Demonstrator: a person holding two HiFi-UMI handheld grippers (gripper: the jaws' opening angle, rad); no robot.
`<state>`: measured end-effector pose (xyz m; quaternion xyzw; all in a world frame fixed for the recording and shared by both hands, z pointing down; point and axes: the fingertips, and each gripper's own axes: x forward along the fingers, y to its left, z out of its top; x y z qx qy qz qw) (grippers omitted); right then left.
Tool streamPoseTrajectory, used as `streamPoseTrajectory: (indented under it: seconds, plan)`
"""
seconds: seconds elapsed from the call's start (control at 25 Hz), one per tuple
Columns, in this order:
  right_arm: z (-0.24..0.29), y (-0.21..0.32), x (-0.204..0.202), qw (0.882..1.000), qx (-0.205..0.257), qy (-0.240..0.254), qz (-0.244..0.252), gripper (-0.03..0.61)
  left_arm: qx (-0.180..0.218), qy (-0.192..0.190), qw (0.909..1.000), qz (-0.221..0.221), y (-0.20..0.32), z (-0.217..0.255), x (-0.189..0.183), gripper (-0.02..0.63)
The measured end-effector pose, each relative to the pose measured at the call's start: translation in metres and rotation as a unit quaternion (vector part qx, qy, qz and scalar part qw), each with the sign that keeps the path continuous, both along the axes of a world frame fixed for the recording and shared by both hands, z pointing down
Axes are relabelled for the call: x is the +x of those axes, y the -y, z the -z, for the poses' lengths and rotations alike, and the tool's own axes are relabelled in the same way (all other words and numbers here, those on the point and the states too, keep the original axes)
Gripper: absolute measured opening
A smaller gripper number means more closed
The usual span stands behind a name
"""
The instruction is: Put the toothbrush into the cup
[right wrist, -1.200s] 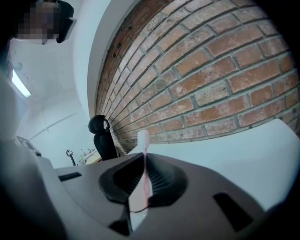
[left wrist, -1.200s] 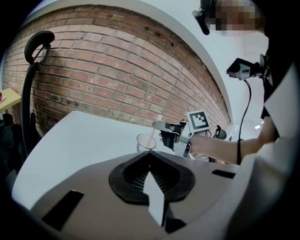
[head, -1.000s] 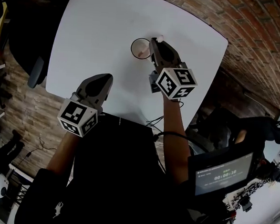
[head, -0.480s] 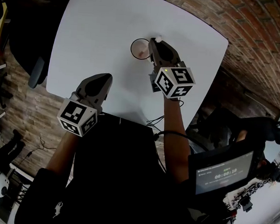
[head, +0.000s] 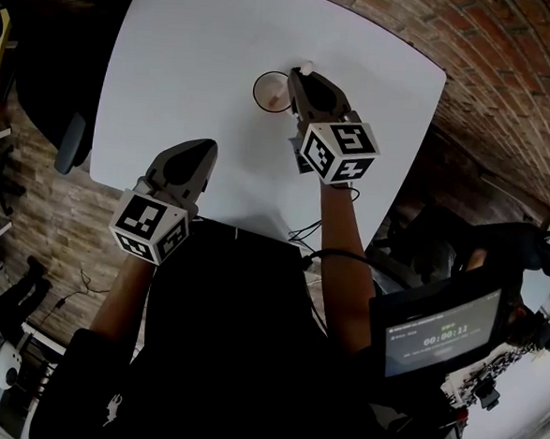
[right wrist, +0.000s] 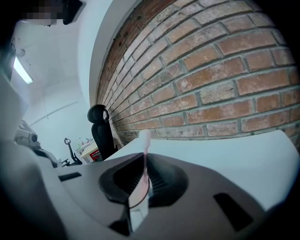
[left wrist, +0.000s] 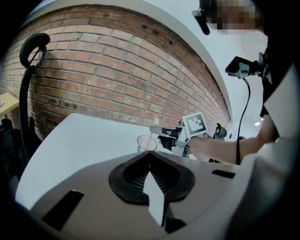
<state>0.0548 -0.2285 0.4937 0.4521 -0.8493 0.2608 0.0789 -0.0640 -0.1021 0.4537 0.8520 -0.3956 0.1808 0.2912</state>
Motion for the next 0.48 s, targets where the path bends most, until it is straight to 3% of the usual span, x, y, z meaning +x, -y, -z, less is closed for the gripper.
streamPoseTrajectory:
  seconds: [0.32,0.4,0.48]
  plan:
    - [-0.0040,-0.0023,0.0013,1.000,0.001,-0.005,0.006,0.021,0.002,-0.002,1.0000,-0.002,0.0016,0.0021,0.0022,0.005]
    - [-0.0065,-0.0047,0.0003,1.000,-0.002,-0.005,0.012,0.070,0.002,-0.001,1.0000,-0.003,0.0018,0.0017,0.0032,0.005]
    - [-0.0088,-0.0057,0.0005,1.000,-0.004,-0.009,0.013,0.080,0.004,0.000,1.0000,-0.005,0.0024,0.0017,0.0040,0.005]
